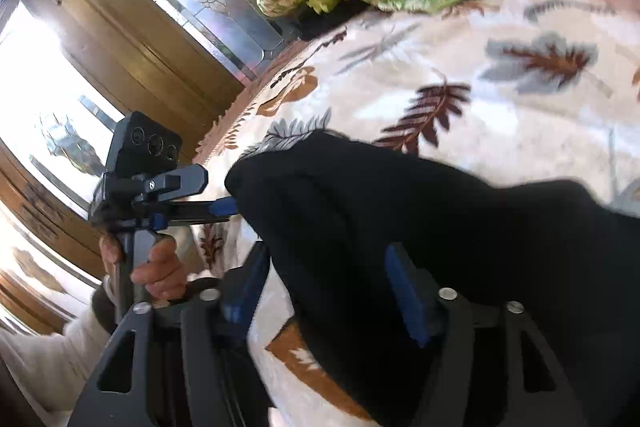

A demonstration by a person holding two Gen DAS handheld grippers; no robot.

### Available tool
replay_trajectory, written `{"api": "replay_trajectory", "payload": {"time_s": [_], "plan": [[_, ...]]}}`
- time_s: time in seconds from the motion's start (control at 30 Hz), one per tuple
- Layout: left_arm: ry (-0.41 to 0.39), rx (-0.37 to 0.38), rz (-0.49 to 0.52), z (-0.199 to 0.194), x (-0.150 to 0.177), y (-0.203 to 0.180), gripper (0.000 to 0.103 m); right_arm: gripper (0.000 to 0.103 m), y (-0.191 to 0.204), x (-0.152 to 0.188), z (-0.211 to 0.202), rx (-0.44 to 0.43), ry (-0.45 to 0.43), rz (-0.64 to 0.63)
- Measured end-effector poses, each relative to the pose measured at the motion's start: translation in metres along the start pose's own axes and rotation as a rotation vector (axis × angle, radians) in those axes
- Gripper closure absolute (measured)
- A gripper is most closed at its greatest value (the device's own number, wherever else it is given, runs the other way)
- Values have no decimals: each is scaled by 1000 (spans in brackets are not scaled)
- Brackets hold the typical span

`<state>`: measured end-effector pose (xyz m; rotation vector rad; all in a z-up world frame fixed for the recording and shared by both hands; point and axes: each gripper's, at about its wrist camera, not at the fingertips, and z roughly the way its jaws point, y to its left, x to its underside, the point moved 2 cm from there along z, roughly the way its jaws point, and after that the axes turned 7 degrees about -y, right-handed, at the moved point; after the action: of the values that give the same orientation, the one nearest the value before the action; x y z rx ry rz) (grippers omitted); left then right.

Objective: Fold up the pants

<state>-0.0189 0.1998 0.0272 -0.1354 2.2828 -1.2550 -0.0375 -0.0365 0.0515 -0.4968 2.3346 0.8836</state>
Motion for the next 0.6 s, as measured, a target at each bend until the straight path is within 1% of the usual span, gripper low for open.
{"api": "replay_trajectory", "payload": {"time_s": [0.03,0.1,0.23,0.27,0.3,0.33,0.4,0.5,0.53,0.6], "plan": [[6,-1,9,1,0,-1,16,40,5,1,0,35,5,-42],[20,-20,33,4,1,-4,16,40,11,4,-2,73,18,-98],[19,-72,73,5,0,-5,16,39,19,19,-25,147,6,-218],[18,-105,85,5,-1,-4,16,38,16,23,-35,175,-5,-230],[25,-154,100,8,0,-2,15,37,10,26,-45,202,-18,-226],[40,-190,113,11,1,0,15,36,1,29,-57,229,-36,-211],[82,-219,128,19,4,3,15,35,-28,31,-86,291,-89,-125],[134,-217,161,33,12,-1,14,35,-73,28,-116,367,-144,31],[144,-222,177,35,14,-4,10,34,-86,27,-123,382,-161,76],[159,-246,219,43,17,-10,7,33,-109,20,-128,368,-191,152]]}}
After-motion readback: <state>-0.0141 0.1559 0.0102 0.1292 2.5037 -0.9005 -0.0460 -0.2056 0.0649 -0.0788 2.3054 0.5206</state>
